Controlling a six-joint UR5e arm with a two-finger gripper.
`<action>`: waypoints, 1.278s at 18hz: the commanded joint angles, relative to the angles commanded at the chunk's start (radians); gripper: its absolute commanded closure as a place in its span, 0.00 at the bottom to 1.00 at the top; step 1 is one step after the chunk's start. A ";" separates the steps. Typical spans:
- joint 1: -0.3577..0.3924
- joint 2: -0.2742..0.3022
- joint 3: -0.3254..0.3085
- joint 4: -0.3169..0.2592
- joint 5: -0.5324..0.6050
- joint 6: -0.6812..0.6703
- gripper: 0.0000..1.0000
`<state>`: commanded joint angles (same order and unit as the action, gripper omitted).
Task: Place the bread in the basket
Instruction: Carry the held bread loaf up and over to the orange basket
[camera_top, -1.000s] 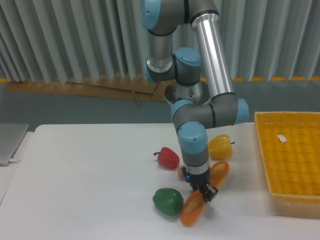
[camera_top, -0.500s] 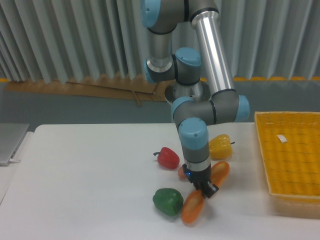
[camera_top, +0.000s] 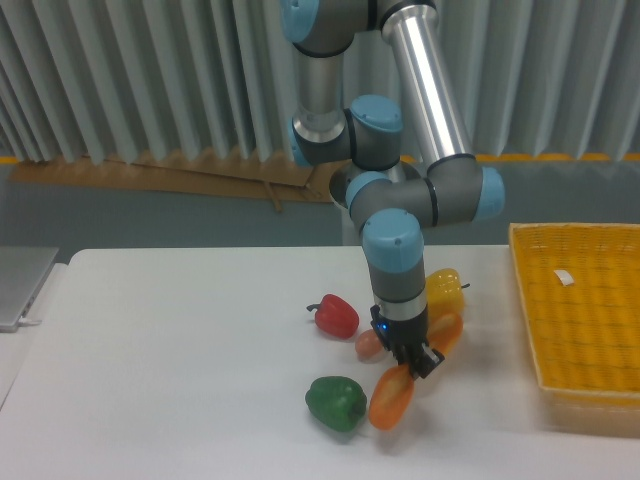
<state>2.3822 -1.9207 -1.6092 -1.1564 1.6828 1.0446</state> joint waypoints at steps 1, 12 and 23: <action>0.002 0.017 0.000 -0.015 -0.002 0.000 0.72; 0.133 0.164 0.002 -0.204 -0.015 0.343 0.79; 0.302 0.161 0.003 -0.200 -0.015 0.714 0.79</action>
<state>2.6843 -1.7595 -1.6061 -1.3561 1.6674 1.7590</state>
